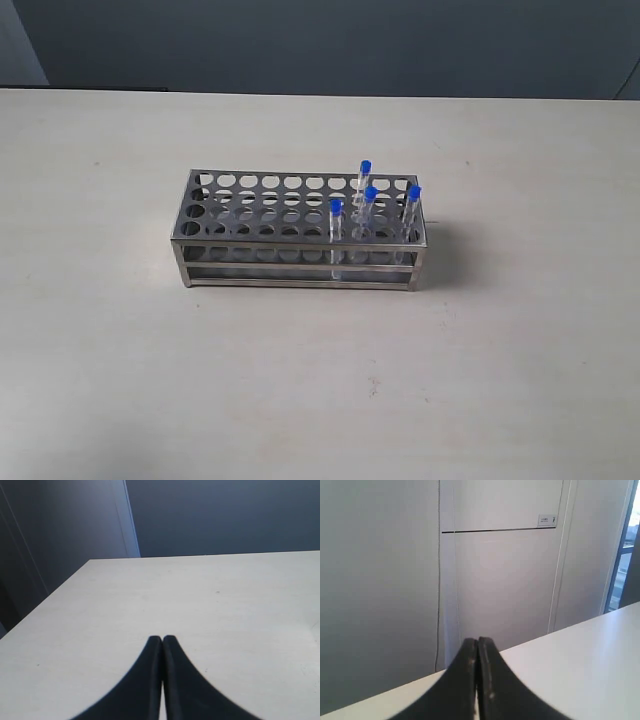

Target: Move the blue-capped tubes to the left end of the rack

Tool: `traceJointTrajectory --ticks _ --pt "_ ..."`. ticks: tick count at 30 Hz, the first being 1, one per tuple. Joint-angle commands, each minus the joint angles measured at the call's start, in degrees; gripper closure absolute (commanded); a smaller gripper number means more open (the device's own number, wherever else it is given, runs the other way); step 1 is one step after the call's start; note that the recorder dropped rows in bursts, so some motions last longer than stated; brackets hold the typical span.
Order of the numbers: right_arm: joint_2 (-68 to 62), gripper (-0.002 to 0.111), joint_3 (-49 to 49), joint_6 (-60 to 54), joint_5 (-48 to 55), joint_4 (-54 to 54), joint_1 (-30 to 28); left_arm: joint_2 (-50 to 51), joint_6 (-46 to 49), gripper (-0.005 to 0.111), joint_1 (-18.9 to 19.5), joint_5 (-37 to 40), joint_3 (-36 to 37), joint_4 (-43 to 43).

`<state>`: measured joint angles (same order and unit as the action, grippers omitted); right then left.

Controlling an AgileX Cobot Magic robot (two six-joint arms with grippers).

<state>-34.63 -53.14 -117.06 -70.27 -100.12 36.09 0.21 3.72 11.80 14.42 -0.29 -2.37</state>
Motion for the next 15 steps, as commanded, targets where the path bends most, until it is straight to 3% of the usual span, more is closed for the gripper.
traceJointTrajectory --ticks 1,15 --pt "0.0 0.109 -0.1 2.8 0.3 0.2 0.0 -0.2 -0.2 0.106 -0.4 -0.7 0.3 -0.1" --pt "-1.3 0.109 -0.1 2.8 0.3 0.2 0.0 -0.2 -0.2 0.106 -0.5 -0.7 0.3 -0.2"
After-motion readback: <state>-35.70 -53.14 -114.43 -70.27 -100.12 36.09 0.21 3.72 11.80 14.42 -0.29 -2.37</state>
